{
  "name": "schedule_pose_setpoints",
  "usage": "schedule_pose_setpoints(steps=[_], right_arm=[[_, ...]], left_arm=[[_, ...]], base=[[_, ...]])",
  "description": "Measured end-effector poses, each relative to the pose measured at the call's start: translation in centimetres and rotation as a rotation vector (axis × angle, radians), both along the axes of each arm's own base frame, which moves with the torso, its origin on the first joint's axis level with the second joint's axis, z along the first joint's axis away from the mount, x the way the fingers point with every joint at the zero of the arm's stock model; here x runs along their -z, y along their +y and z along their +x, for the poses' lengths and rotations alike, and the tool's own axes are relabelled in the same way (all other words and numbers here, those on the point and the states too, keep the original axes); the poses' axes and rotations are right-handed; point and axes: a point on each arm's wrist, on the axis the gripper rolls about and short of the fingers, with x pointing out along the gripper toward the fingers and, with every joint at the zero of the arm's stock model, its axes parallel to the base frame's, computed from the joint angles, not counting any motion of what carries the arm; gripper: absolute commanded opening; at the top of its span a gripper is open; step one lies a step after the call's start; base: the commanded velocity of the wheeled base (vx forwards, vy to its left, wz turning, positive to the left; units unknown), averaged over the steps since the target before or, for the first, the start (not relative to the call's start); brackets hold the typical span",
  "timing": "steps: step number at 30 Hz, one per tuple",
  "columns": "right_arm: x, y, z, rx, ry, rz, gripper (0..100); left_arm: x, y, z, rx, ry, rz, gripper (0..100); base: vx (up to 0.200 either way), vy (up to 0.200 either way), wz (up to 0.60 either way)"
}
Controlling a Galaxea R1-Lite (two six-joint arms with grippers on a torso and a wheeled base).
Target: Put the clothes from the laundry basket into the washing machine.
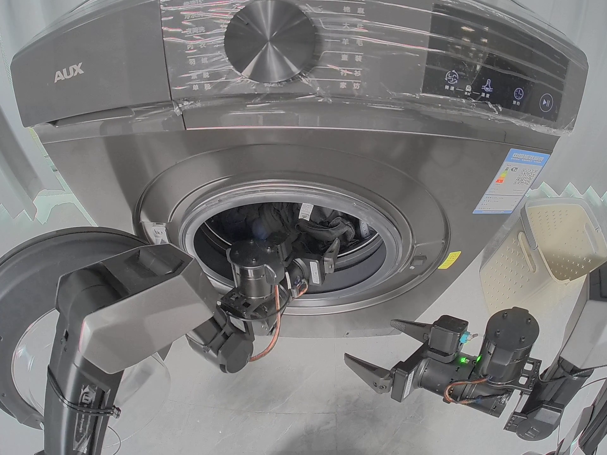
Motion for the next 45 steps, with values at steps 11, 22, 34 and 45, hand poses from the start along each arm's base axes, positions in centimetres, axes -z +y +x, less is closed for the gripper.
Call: schedule_pose_setpoints(steps=[11,22,34,45], right_arm=[[0.0,-0.5,-0.1,0.008,0.006,-0.006,100],[-1.3,-1.7,-1.0,0.034,-0.018,0.015,100],[-3.6,-3.8,-2.5,0.116,-0.075,0.07,100],[-5.3,-6.5,-4.4,0.212,-0.122,0.103,100]], left_arm=[[-0.1,0.8,-8.5,0.11,0.052,0.061,100],[-3.6,4.2,-16.2,0.195,0.07,0.06,100],[-7.1,8.6,-20.9,0.195,0.023,0.01,100],[-8.5,11.8,-23.7,0.167,-0.018,-0.017,100]], base=[[0.0,0.0,0.0],[0.0,0.0,0.0],[-0.05,0.0,0.0],[-0.2,0.0,0.0]])
